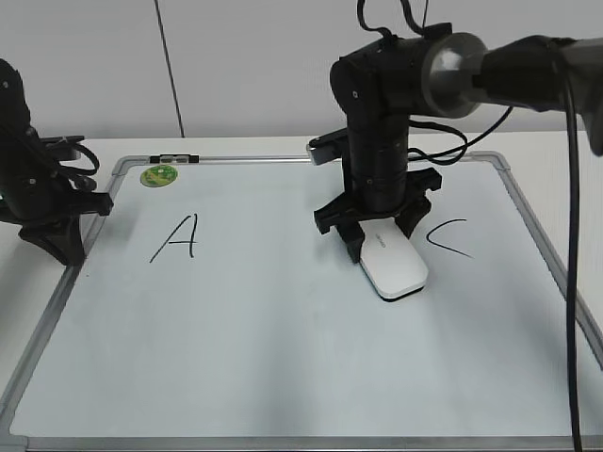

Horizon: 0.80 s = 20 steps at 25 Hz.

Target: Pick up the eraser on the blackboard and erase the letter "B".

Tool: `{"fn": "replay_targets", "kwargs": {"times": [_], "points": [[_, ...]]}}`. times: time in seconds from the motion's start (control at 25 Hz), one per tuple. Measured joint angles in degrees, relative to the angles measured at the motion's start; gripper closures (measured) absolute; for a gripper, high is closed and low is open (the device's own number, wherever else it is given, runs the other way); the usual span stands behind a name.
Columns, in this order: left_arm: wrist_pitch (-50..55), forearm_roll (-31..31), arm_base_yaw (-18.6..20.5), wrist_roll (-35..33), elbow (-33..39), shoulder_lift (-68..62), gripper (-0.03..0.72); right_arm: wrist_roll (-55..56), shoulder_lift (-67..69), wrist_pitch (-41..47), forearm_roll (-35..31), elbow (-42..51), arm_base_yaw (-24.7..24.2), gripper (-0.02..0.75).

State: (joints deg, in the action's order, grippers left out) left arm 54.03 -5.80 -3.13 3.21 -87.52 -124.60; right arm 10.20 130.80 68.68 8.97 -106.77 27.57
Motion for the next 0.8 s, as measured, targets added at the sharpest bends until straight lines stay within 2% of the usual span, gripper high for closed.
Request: {"fn": "replay_targets", "kwargs": {"times": [0.28,0.44,0.6,0.8], "points": [[0.00,0.16,0.00,0.00,0.00,0.00,0.673,0.10,-8.59,-1.20,-0.25,2.10,-1.33,0.213],[0.00,0.26,0.00,0.00,0.00,0.00,0.673,0.10,-15.45,-4.97,-0.01,9.81,-4.57,0.213],[0.00,0.26,0.00,0.00,0.00,0.00,0.673,-0.78,-22.14,-9.12,-1.19,20.90,-10.29,0.213],[0.00,0.26,0.00,0.00,0.00,0.00,0.673,-9.28,-24.86,-9.85,-10.92,29.31,-20.26,0.213]]}}
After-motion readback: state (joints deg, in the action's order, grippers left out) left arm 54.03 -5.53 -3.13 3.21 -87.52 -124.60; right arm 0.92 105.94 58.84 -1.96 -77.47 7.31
